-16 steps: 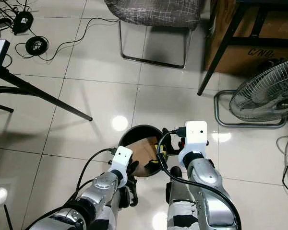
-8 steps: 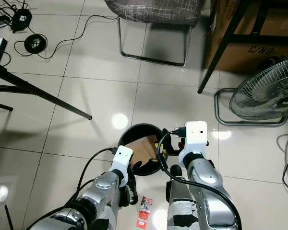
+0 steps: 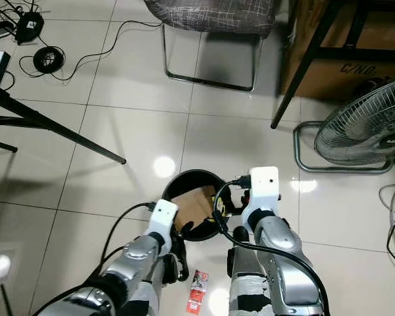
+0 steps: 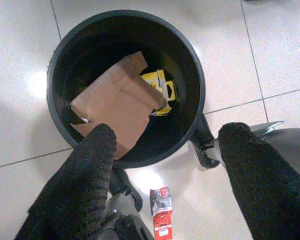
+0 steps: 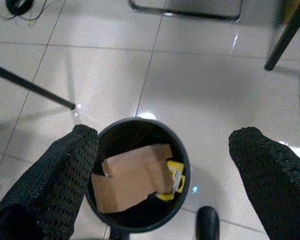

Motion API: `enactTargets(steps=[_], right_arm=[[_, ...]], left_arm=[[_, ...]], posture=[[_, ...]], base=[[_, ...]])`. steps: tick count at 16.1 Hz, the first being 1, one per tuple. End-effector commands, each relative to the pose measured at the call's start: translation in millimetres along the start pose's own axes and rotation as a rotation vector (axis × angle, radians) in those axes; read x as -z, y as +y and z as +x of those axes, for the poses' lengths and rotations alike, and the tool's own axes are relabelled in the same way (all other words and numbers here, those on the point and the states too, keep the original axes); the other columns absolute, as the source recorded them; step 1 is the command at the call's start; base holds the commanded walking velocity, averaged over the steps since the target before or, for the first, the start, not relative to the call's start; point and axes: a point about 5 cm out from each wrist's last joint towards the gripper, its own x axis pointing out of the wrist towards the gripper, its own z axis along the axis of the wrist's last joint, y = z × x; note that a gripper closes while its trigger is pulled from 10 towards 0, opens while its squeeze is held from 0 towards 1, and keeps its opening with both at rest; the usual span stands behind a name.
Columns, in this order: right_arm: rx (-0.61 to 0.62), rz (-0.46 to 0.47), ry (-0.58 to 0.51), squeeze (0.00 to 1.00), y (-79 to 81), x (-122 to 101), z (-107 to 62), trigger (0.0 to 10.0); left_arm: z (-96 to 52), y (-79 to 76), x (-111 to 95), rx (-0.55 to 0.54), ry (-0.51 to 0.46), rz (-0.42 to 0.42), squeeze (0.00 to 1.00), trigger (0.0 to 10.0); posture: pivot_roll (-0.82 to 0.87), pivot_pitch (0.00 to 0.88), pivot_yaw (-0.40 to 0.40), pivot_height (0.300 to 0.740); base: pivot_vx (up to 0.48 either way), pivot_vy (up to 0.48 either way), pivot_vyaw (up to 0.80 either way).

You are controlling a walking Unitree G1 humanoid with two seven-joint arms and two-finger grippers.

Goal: Picking trash to rubbish bin

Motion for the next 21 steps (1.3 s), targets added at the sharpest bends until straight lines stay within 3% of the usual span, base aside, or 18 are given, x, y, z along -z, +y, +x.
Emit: enactTargets(steps=[1, 5, 12, 15, 18, 19, 20, 21], right_arm=[[-0.038, 0.028, 0.057, 0.00, 5.0, 13, -1.0, 10.0], [-0.127, 0.034, 0.132, 0.00, 15.1, 24, 0.7, 10.0], [-0.203, 0.007, 0.198, 0.00, 19.1, 29, 12.7, 10.0], [-0.283, -0.020, 0.232, 0.00, 27.7, 32, 24.4, 10.0], [-0.277, -0.063, 0.256, 0.00, 24.7, 34, 33.7, 10.0], [-0.259, -0.062, 0.256, 0.00, 21.7, 34, 37.2, 10.0], [-0.260, -0.067, 0.258, 0.00, 20.7, 35, 40.5, 10.0], [-0.265, -0.077, 0.259, 0.00, 20.7, 36, 44.2, 10.0]], left_arm=[[-8.7, 3.0, 21, 0.001, 0.037, -0.042, 1.00, 10.0], [-26.1, 15.1, 31, 0.000, 0.003, -0.041, 1.00, 10.0], [-56.6, 30.7, 22, -0.045, -0.032, -0.032, 1.00, 10.0], [-82.2, 47.2, 15, -0.125, -0.043, -0.036, 1.00, 10.0], [-91.4, 62.1, 17, -0.216, -0.038, -0.044, 1.00, 10.0], [-93.8, 64.5, 14, -0.239, -0.037, -0.044, 0.58, 10.0], [-97.2, 66.6, 12, -0.263, -0.034, -0.048, 0.00, 10.0], [-100.7, 69.2, 10, -0.292, -0.035, -0.058, 0.00, 10.0]], posture=[[-0.19, 0.419, 0.103, 0.740], [-0.17, 0.398, 0.096, 0.740], [-0.12, 0.347, 0.089, 0.740], [-0.08, 0.295, 0.081, 0.740], [-0.06, 0.262, 0.063, 0.740], [-0.05, 0.254, 0.059, 0.740], [-0.04, 0.244, 0.055, 0.740], [-0.03, 0.234, 0.053, 0.740]], base=[[0.000, 0.000, 0.00], [0.000, 0.000, 0.00], [0.000, 0.000, 0.00], [0.000, 0.000, 0.00], [0.000, 0.000, 0.00], [0.000, 0.000, 0.00], [0.000, 0.000, 0.00], [0.000, 0.000, 0.00]])
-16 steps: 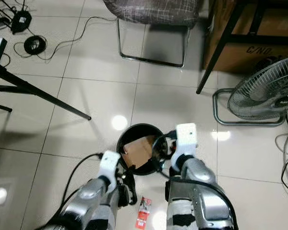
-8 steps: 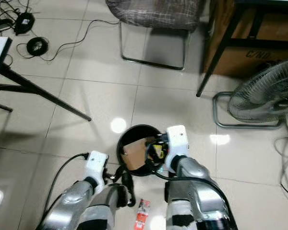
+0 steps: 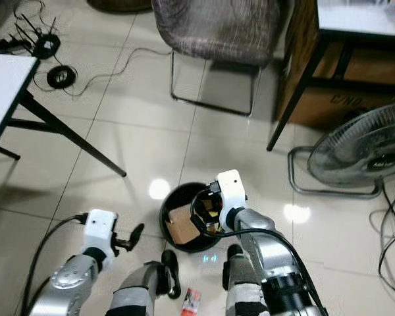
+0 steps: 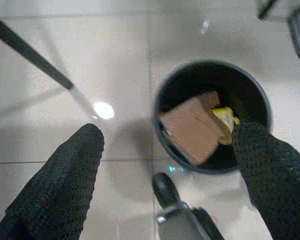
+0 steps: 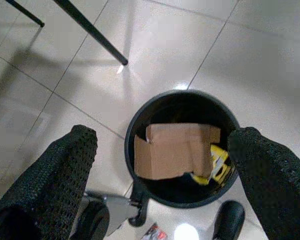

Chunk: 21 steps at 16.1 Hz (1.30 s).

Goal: Picking trash to rubbish bin

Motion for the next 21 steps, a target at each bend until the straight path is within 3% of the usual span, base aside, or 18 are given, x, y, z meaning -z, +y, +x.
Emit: enactTargets(steps=[1, 5, 10, 14, 21], right_arm=[[0.010, -0.023, 0.020, 0.00, -1.3, 9, 5.4, 10.0], [0.067, -0.017, -0.031, 0.00, -6.7, 6, 17.1, 10.0], [0.087, -0.003, -0.014, 0.00, 1.8, 19, 31.0, 10.0], [0.190, 0.115, 0.028, 0.00, -2.4, 32, 38.7, 10.0], [0.199, 0.098, -0.023, 0.00, -6.0, 24, 41.5, 10.0]], left_arm=[[-6.1, 13.8, 6, -0.097, 0.023, -0.018, 0.00, 10.0], [0.2, 36.8, 6, -0.258, -0.008, -0.108, 0.00, 10.0], [17.2, 35.3, 16, -0.285, 0.036, -0.070, 0.00, 10.0], [30.5, 40.6, 26, -0.324, 0.097, -0.036, 0.00, 10.0], [36.7, 40.9, 22, -0.308, 0.070, -0.061, 0.00, 10.0]], posture=[[-0.02, 0.218, 0.050, 0.740], [-0.01, 0.169, 0.038, 0.740], [-0.02, 0.130, 0.042, 0.740], [-0.02, 0.103, 0.046, 0.740], [-0.02, 0.093, 0.048, 0.740]], base=[[0.000, 0.000, 0.00], [0.000, 0.000, 0.00], [0.000, 0.000, 0.00], [0.000, 0.000, 0.00], [0.000, 0.000, 0.14]])
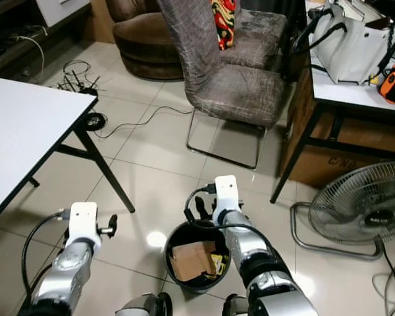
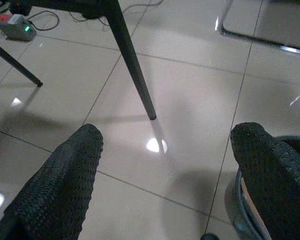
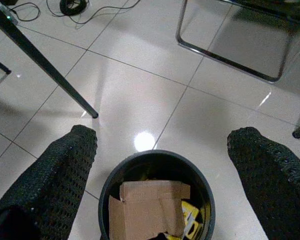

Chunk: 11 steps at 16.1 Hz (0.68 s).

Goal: Picking trash to rubbish bin

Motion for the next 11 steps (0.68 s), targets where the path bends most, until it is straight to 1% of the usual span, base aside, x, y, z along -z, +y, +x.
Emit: enactTargets(steps=[1, 2, 4, 6, 11], right_arm=[[0.002, 0.001, -0.005, 0.00, 0.5, -1, 0.9, 10.0], [0.005, 0.007, -0.010, 0.00, 0.4, -2, 1.5, 10.0], [0.008, 0.009, -0.014, 0.00, -0.5, -2, 1.8, 10.0], [0.018, 0.013, -0.015, 0.00, -4.2, -1, 1.4, 10.0], [0.024, 0.020, -0.017, 0.00, -6.3, -1, 1.6, 10.0]], left_arm=[[-0.7, 2.0, 6, -0.005, 0.019, -0.011, 0.00, 10.0], [0.6, -0.3, 5, 0.007, 0.015, -0.016, 0.00, 10.0], [1.8, -2.1, 3, 0.020, 0.014, -0.019, 0.00, 10.0], [4.6, -5.9, -7, 0.047, -0.010, -0.019, 0.00, 10.0], [6.3, -8.0, -21, 0.061, -0.049, -0.016, 0.00, 10.0]], posture=[[-0.02, 0.093, 0.048, 0.740], [-0.02, 0.093, 0.051, 0.740], [-0.03, 0.095, 0.054, 0.740], [-0.03, 0.096, 0.057, 0.740], [-0.03, 0.098, 0.057, 0.740]], base=[[0.000, 0.000, 0.49], [0.000, 0.000, 0.42], [0.000, 0.000, 0.00], [0.000, 0.000, 0.00], [0.000, 0.000, 0.00]])
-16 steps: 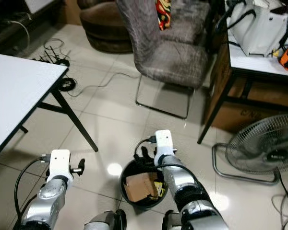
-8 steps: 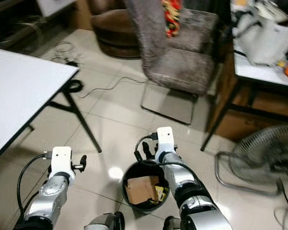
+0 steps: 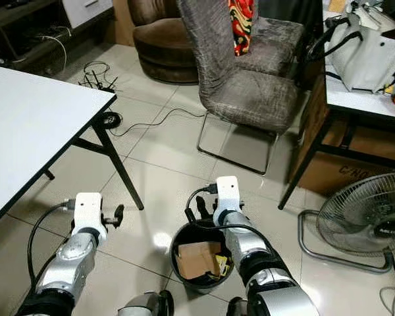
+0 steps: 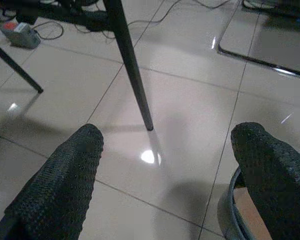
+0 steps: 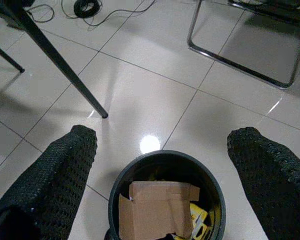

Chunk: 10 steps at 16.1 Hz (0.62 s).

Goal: Picking trash to rubbish bin

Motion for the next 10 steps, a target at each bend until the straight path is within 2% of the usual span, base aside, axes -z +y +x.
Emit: enactTargets(steps=[1, 10], right_arm=[[0.003, 0.002, -0.010, 0.00, -0.5, -4.4, 1.4, 10.0], [0.010, 0.010, -0.009, 0.00, -4.3, -3.3, 1.2, 10.0]], left_arm=[[1.2, -0.2, -4.3, 0.009, -0.004, 0.004, 0.00, 10.0], [2.7, -1.7, -4.8, 0.014, 0.011, 0.005, 0.00, 10.0]], posture=[[-0.03, 0.098, 0.057, 0.740], [-0.03, 0.099, 0.064, 0.740]], base=[[-0.266, 0.000, 0.00], [-0.345, 0.000, 0.00]])
